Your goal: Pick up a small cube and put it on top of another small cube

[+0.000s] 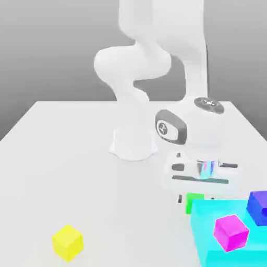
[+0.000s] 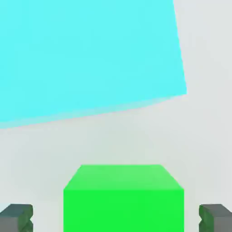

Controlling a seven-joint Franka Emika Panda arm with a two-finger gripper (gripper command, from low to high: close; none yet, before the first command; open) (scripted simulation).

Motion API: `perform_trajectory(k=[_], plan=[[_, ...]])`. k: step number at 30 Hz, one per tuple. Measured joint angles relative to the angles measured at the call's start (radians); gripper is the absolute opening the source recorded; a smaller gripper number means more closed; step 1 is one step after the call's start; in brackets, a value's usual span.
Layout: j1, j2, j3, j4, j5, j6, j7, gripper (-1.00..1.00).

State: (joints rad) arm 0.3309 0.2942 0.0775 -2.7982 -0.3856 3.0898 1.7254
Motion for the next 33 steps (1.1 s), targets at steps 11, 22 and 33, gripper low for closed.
perform_trajectory(k=[11,22,33], plan=[[-0.137,-0.107,0.167,-0.021,0.117,-0.081,-0.084,-1.00],[-0.196,-0.253,0.286,0.015,0.396,-0.293,-0.362,-1.00],[-0.158,-0.228,0.314,0.408,0.390,-0.661,-0.406,-1.00]])
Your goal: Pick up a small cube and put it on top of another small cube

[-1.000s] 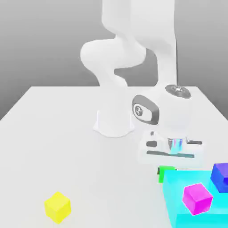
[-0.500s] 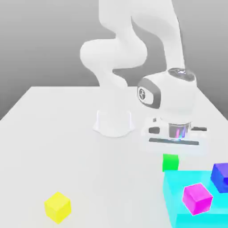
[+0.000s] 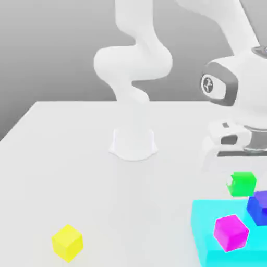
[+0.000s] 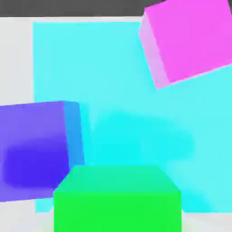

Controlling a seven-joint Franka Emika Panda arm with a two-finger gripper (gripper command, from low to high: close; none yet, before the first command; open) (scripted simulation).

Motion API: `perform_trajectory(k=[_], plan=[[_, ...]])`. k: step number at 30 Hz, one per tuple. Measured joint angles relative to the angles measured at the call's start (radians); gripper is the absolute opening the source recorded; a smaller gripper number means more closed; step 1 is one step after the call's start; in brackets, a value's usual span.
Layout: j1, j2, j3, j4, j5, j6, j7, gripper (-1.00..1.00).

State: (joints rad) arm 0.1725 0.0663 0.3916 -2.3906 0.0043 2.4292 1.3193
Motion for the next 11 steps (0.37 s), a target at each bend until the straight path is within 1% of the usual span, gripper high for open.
perform_trajectory(k=[2,3,7,8,11], plan=[[0.014,0.000,0.004,0.071,-0.009,-0.062,0.015,-1.00],[0.032,-0.005,0.011,0.081,-0.020,-0.070,0.045,-1.00],[0.052,0.086,-0.006,0.067,-0.093,0.035,0.118,-1.00],[0.055,0.108,-0.010,0.061,-0.108,0.060,0.129,1.00],[0.055,0.108,-0.010,0.061,-0.108,0.060,0.129,1.00]])
